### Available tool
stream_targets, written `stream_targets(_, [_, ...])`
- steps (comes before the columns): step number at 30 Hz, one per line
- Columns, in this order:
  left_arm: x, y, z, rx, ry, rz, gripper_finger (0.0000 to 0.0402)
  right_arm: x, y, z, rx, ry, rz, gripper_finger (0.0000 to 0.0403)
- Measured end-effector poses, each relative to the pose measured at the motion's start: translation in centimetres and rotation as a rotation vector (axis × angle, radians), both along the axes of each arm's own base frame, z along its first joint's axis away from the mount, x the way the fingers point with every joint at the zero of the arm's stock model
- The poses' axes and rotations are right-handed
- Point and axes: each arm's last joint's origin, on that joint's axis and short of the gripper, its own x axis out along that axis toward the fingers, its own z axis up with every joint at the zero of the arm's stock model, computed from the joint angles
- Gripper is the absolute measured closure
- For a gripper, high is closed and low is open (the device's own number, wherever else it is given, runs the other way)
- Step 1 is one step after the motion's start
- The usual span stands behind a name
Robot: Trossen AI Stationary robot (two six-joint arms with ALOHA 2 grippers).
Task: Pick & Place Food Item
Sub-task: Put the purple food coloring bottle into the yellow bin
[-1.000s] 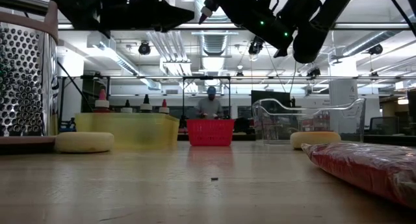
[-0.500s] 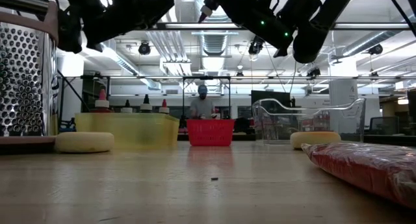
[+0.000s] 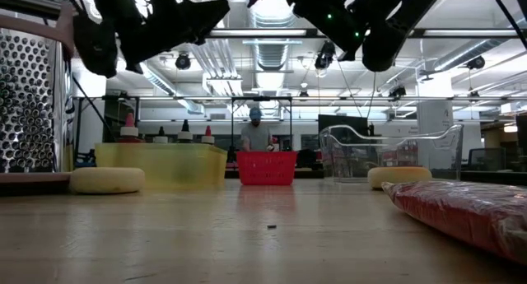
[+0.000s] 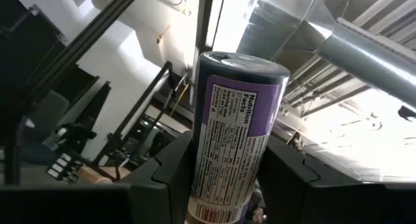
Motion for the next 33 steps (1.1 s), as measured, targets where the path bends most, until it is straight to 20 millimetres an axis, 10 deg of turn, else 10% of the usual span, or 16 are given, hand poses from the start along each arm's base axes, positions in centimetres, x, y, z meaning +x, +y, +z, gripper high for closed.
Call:
stream_targets(10, [3.5,1.8,0.6,-0.027,0.012,-0.122,0.0239,0.4,-0.2,1.6,-0.025,-0.057,-0.006,0.0261])
stream_targets(33, [4.7,2.4,2.0,-0.066,0.063,-0.193,0.0239,1.1,-0.6,1.5,-0.018,0.012,-0.024,0.0261])
